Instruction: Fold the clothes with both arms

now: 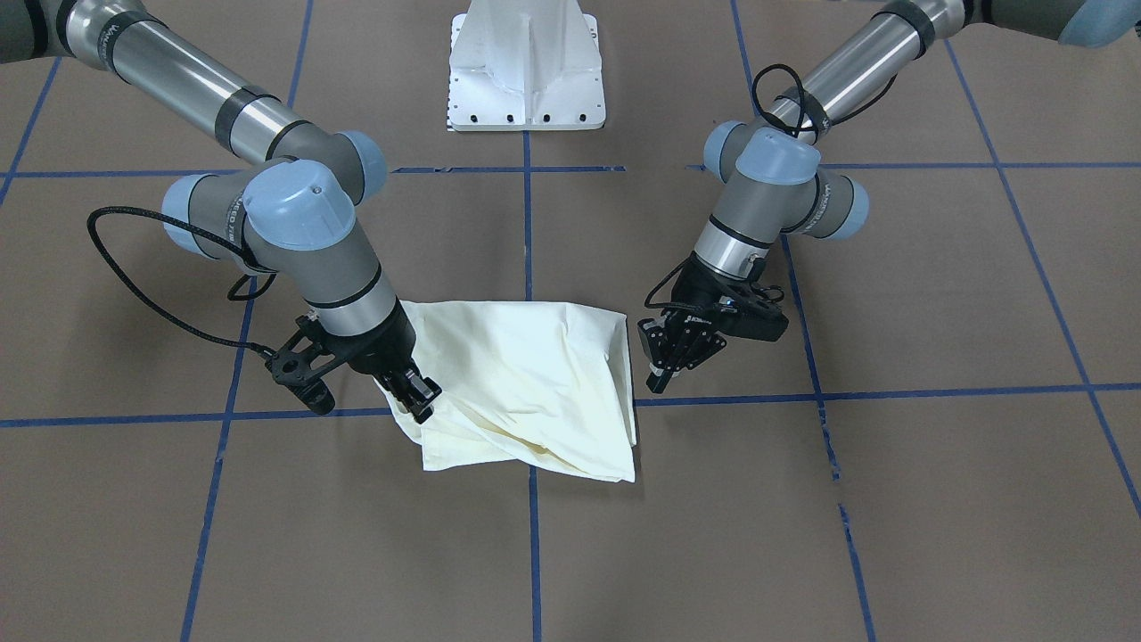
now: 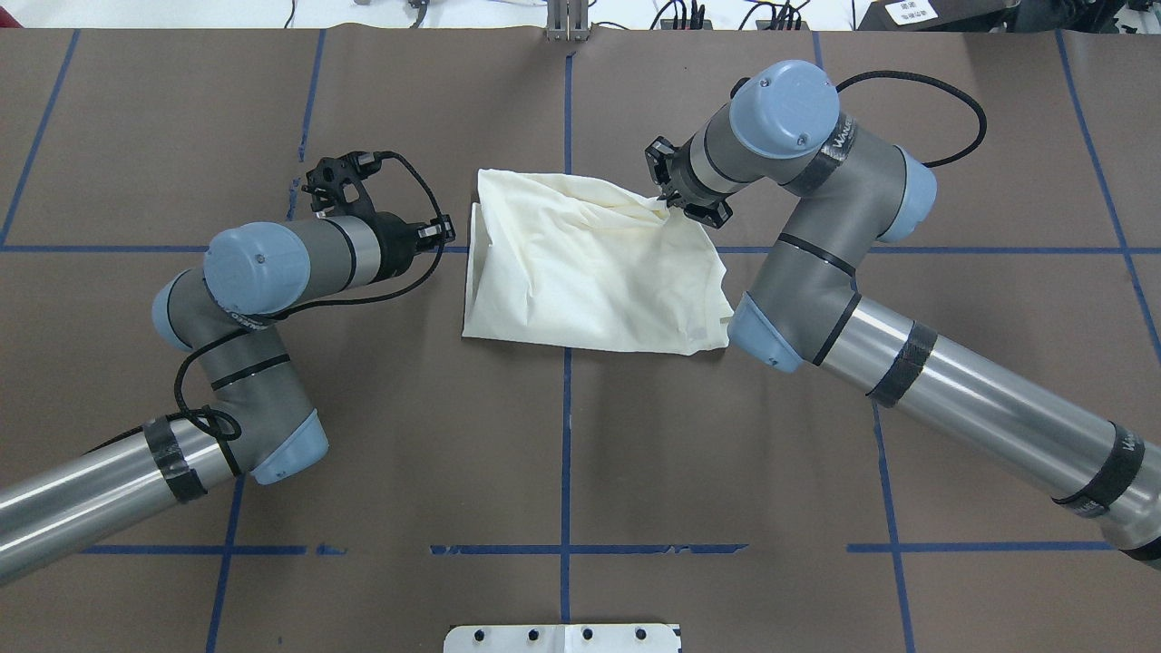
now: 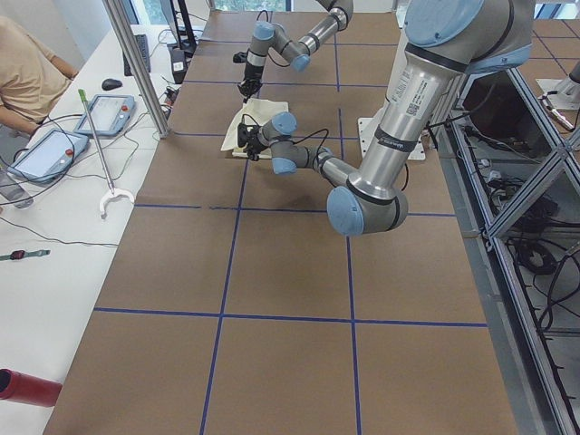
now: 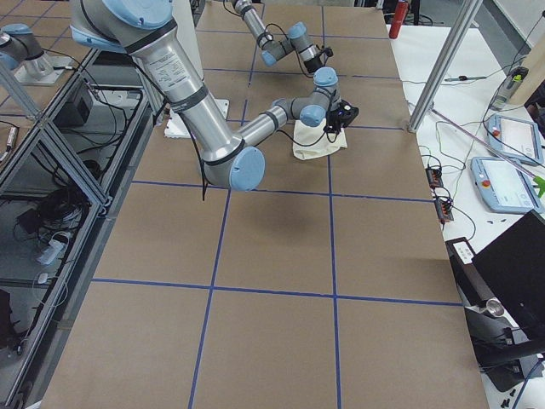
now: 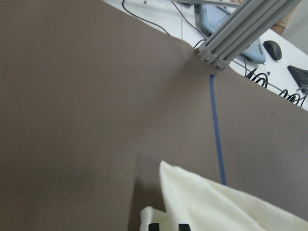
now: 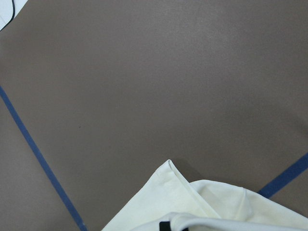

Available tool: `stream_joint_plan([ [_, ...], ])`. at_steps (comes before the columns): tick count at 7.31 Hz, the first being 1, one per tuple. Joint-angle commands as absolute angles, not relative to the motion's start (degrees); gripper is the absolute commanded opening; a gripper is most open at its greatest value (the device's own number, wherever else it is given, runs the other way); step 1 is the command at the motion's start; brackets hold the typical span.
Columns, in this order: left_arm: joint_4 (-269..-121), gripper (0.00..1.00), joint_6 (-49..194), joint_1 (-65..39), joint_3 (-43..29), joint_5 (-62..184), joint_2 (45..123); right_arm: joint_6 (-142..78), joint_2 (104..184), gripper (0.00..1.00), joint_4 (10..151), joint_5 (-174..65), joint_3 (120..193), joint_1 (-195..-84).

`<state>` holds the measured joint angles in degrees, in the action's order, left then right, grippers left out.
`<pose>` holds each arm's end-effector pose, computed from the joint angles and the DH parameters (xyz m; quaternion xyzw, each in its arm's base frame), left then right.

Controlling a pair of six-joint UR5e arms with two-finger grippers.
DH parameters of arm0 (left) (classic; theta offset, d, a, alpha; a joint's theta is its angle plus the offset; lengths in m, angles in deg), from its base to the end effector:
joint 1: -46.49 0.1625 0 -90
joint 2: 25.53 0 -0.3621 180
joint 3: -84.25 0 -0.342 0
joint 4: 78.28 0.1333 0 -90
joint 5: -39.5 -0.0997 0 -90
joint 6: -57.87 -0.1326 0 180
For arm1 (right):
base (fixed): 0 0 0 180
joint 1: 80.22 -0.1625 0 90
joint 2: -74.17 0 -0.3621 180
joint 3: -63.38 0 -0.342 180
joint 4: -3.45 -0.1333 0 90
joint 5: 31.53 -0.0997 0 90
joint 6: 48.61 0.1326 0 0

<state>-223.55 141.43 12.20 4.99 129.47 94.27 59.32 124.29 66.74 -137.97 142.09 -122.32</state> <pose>0.4683 -0.4808 0.3049 0.2104 0.5663 -0.1919 0.7734 -0.4506 -0.5362 0.2671 -0.0277 -0.4756 0.3811 0.7923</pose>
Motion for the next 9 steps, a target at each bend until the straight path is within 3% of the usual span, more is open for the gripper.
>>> stream_joint_plan([
  [1, -223.65, 0.00, 141.63, 15.10, 5.06, 129.58, 95.05, 59.32, 123.92, 0.00, 66.73, -137.97, 142.04, -122.32],
  [5, -245.04, 0.00, 137.00, 17.67, 6.02, 142.20, 90.16, 59.32, 123.91, 0.00, 66.73, -137.97, 141.78, -122.32],
  [9, -249.21, 0.00, 136.97, 18.02, 6.37, 146.28, 89.79, 59.32, 123.91, 0.00, 66.64, -137.97, 140.99, -122.23],
])
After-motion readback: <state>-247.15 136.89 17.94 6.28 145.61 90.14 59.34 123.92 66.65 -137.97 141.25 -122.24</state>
